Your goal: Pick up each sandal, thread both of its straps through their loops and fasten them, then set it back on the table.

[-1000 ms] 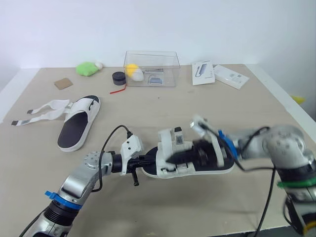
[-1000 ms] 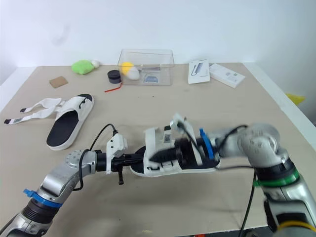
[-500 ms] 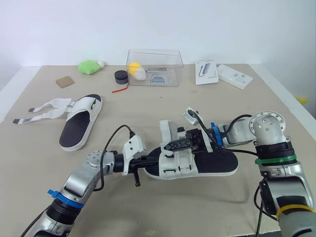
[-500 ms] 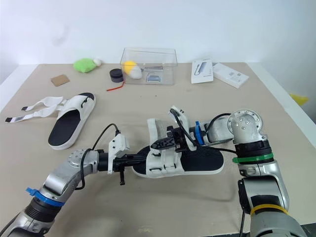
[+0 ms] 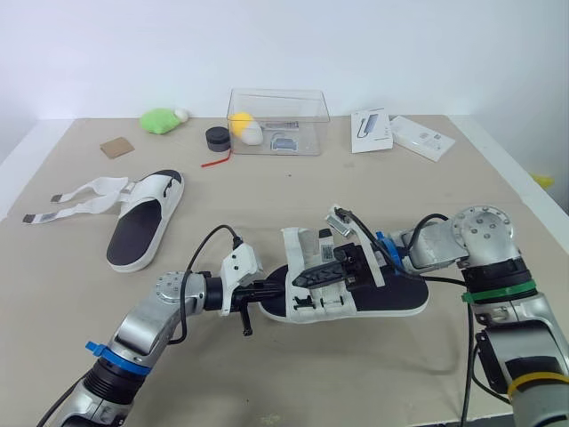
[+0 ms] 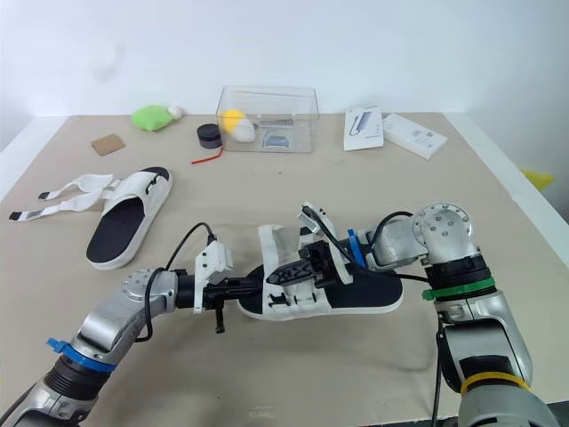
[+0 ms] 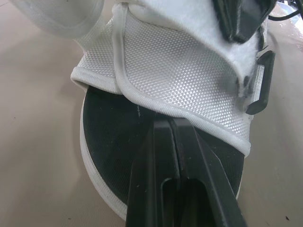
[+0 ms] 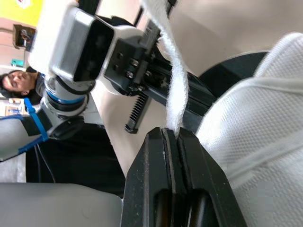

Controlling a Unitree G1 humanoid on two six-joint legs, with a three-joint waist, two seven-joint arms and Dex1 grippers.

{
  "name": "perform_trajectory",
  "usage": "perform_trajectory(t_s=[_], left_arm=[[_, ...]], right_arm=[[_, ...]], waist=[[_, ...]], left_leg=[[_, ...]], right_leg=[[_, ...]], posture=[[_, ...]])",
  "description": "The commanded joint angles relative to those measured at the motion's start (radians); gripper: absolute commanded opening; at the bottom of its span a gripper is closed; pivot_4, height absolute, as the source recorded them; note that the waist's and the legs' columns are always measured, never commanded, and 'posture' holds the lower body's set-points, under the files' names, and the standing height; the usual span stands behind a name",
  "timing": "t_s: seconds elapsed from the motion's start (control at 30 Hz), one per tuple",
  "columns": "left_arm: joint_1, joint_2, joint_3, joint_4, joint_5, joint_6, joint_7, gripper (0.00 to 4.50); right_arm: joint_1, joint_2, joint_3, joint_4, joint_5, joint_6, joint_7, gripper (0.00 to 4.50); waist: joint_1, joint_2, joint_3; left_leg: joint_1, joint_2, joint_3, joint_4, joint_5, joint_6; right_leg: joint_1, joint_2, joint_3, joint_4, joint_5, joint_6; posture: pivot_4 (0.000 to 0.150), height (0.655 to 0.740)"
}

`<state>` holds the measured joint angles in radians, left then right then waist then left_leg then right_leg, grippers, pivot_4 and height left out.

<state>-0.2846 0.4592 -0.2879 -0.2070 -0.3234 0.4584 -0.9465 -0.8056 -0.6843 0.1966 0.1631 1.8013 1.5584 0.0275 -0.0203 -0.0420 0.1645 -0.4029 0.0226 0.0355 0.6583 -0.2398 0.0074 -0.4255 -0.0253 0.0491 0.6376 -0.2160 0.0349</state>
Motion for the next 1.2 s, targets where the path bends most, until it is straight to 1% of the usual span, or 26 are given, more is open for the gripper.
perform_trajectory(t_s=[0.03, 0.13, 0.43, 0.77, 1.2], left_arm=[[0.013, 0.007, -0.03, 0.036, 0.03, 0.017, 0.006, 0.0], [0.014, 0.007, -0.032, 0.034, 0.03, 0.016, 0.007, 0.0], [0.017, 0.006, -0.034, 0.031, 0.031, 0.017, 0.009, 0.0], [0.023, 0.007, -0.036, 0.025, 0.032, 0.016, 0.011, 0.0], [0.025, 0.005, -0.038, 0.028, 0.032, 0.014, 0.012, 0.0]], right_arm=[[-0.021, -0.041, 0.036, -0.004, 0.136, -0.059, -0.063, 0.02], [-0.01, -0.067, 0.072, -0.012, 0.169, -0.077, -0.076, 0.02], [0.001, -0.09, 0.114, -0.018, 0.171, -0.095, -0.07, 0.02], [-0.031, -0.068, 0.119, 0.071, 0.171, -0.066, -0.035, 0.02], [-0.047, -0.053, 0.124, 0.111, 0.171, -0.048, -0.029, 0.02]], waist=[[0.0, 0.0, 0.0], [0.0, 0.0, 0.0], [0.0, 0.0, 0.0], [0.0, 0.0, 0.0], [0.0, 0.0, 0.0]], left_leg=[[0.0, 0.0, 0.0, 0.0, 0.0, 0.0], [0.0, 0.0, 0.0, 0.001, 0.0, 0.0], [0.0, 0.0, 0.0, 0.001, 0.0, 0.0], [0.0, 0.0, 0.0, 0.001, 0.0, 0.0], [-0.001, 0.0, 0.0, 0.001, 0.0, 0.0]], right_leg=[[0.0, 0.0, 0.0, 0.0, 0.0, 0.0], [0.0, 0.0, 0.0, 0.0, 0.0, 0.0], [0.0, 0.0, 0.0, -0.001, 0.001, 0.001], [0.0, 0.0, 0.0, -0.002, 0.001, 0.001], [0.0, 0.0, 0.0, -0.002, 0.001, 0.001]], posture=[[0.15, 0.74], [0.15, 0.74], [0.15, 0.74], [0.15, 0.74], [0.15, 0.74]])
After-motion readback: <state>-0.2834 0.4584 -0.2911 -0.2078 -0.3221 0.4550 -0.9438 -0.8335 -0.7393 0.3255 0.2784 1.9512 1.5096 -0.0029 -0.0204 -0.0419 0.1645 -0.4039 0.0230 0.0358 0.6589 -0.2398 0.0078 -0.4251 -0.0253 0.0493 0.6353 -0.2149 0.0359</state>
